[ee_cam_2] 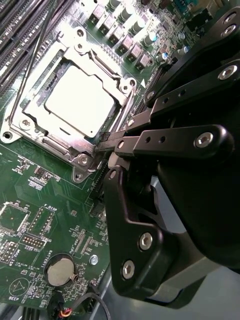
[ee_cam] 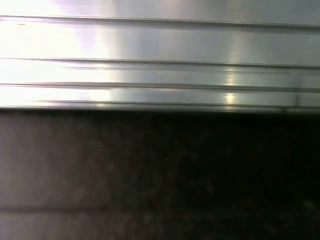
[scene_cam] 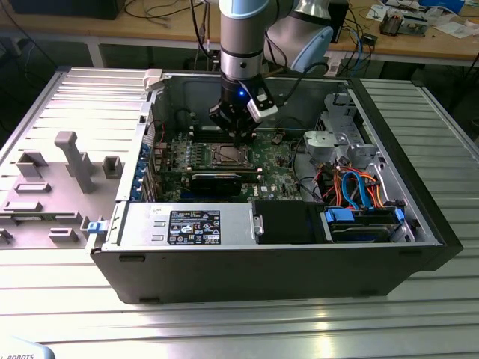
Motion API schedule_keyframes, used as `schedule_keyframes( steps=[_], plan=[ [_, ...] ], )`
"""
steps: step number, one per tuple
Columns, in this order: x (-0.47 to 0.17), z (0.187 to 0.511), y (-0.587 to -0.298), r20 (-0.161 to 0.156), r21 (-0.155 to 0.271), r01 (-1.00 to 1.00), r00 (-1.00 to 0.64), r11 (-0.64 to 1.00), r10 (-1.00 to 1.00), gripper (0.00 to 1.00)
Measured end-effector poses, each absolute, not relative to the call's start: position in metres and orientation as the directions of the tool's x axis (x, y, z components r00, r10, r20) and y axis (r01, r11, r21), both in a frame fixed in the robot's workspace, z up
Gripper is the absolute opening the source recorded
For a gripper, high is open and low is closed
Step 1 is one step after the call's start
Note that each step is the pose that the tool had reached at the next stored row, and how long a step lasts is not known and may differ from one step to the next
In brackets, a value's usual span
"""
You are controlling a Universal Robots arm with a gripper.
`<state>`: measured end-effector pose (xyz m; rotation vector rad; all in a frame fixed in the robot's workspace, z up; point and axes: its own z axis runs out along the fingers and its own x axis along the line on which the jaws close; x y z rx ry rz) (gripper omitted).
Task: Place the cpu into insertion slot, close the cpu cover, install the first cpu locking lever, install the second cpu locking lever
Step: 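Install the first cpu locking lever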
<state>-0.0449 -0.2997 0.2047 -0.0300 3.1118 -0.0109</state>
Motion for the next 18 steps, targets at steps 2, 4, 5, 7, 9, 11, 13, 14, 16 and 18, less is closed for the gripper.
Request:
schedule_keyframes(
  steps=[2,4,5,7,9,11,13,14,16,18],
  plan=[
    [-0.0448,0.2045,-0.2998,-0.029,-0.011,-0.019,-0.999,1.000,-0.020,0.11],
    [-0.0449,0.2039,-0.2996,-0.029,-0.012,-0.019,-0.999,1.000,-0.020,0.11],
    [-0.0449,0.2036,-0.2995,-0.029,-0.014,-0.019,-0.999,1.000,-0.020,0.11],
    [-0.0447,0.2026,-0.2989,-0.029,-0.020,-0.019,-0.999,1.000,-0.020,0.11],
    [-0.0447,0.2024,-0.2987,-0.029,-0.019,-0.019,-0.999,1.000,-0.020,0.11],
    [-0.0447,0.2021,-0.2985,-0.029,-0.008,-0.019,-0.999,1.000,-0.020,0.11],
    [-0.0447,0.2021,-0.2985,-0.029,0.001,-0.019,-0.999,1.000,-0.019,0.11],
    [-0.0446,0.2021,-0.2985,-0.028,0.008,-0.019,-0.999,1.000,-0.019,0.11],
    [-0.0446,0.2018,-0.2983,-0.029,0.020,-0.019,-0.999,1.000,-0.019,0.11],
    [-0.0447,0.2021,-0.2985,-0.029,0.029,-0.019,-0.999,0.999,-0.018,0.11]
  ],
)
